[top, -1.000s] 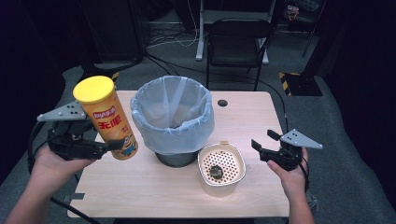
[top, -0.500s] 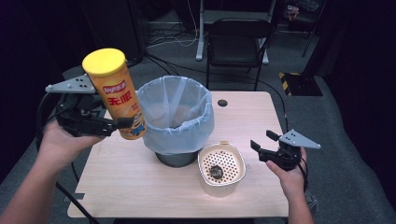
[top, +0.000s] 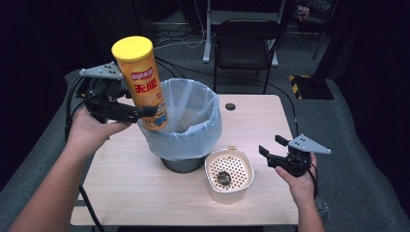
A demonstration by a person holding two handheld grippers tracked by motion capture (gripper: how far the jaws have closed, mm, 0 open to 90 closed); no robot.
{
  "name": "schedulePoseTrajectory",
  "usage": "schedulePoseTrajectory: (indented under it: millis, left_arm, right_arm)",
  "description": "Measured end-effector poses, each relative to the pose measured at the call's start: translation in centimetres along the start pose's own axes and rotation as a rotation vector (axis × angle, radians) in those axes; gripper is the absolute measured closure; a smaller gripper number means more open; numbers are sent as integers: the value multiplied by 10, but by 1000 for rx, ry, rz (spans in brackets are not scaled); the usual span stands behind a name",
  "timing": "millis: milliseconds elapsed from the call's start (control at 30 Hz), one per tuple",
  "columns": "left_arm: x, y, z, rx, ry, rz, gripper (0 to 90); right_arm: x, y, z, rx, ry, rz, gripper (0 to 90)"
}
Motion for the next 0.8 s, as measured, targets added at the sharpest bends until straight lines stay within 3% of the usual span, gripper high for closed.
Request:
schedulePoseTrajectory:
  millis: [667,800]
  left_arm:
    - [7,-4,59,31,41,-29,238]
    - [8,-7,72,34,33,-46,238]
  right_arm:
    - [-1,-4,4,11,0,3,250]
    - [-1,-4,5,12,0,3,250]
Point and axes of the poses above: each handheld gripper's, and its own axes: z roughly forward along the jaws, y roughly out of its top, x roughly to its left, the point moved 1 cm from there along z, roughly forward along the jaws, and after that the axes turned 13 degrees about y, right-handed, at the moved point
